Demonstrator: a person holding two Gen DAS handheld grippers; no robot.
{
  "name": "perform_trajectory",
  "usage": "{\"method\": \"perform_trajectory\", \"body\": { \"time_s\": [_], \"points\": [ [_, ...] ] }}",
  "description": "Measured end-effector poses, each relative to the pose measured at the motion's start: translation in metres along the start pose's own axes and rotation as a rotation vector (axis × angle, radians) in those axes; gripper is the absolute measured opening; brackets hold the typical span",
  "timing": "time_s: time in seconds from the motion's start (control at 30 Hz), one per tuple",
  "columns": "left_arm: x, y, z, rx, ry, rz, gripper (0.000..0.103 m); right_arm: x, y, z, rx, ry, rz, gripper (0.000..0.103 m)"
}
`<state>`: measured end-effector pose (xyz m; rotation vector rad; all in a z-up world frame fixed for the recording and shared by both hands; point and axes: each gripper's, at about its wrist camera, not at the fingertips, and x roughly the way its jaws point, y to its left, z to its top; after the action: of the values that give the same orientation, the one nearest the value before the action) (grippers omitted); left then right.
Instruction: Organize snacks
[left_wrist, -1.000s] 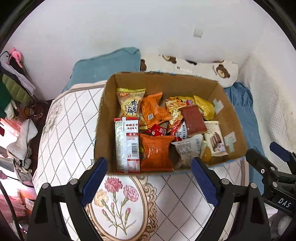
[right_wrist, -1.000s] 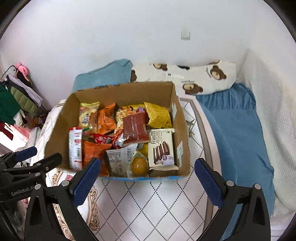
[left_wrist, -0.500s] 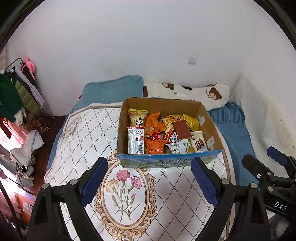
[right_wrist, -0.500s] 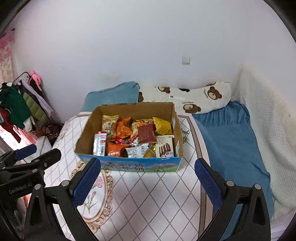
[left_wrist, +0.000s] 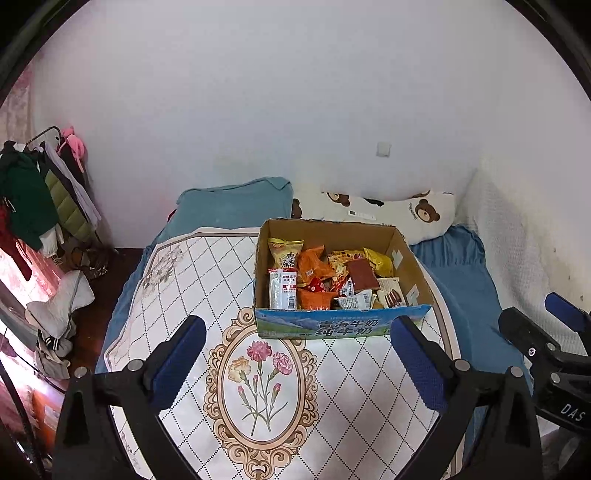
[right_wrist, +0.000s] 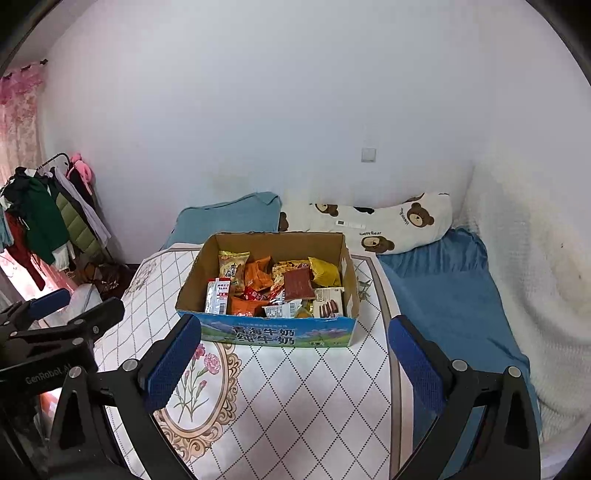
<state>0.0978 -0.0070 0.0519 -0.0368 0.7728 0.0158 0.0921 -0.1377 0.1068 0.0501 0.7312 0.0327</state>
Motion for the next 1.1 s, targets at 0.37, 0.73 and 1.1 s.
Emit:
{"method": "perform_trajectory", "body": {
  "time_s": [0.37,0.73,1.1],
  "points": [
    [0.021,-0.008,-0.001,0.017,0.033,0.01,0.102,0.014,-0.01,0.004,0.021,-0.004,-0.023,0.103],
    [0.073,-0.013,0.007,0.022,0.092,0.049,0.102,0.07,-0.024,0.007,0.059,0.035,-0.02,0.103],
    [0.112,-0.017,0.011,0.029,0.137,0.07,0.102,0.119,-0.034,0.011,0.069,0.056,-0.052,0.103]
  ]
}}
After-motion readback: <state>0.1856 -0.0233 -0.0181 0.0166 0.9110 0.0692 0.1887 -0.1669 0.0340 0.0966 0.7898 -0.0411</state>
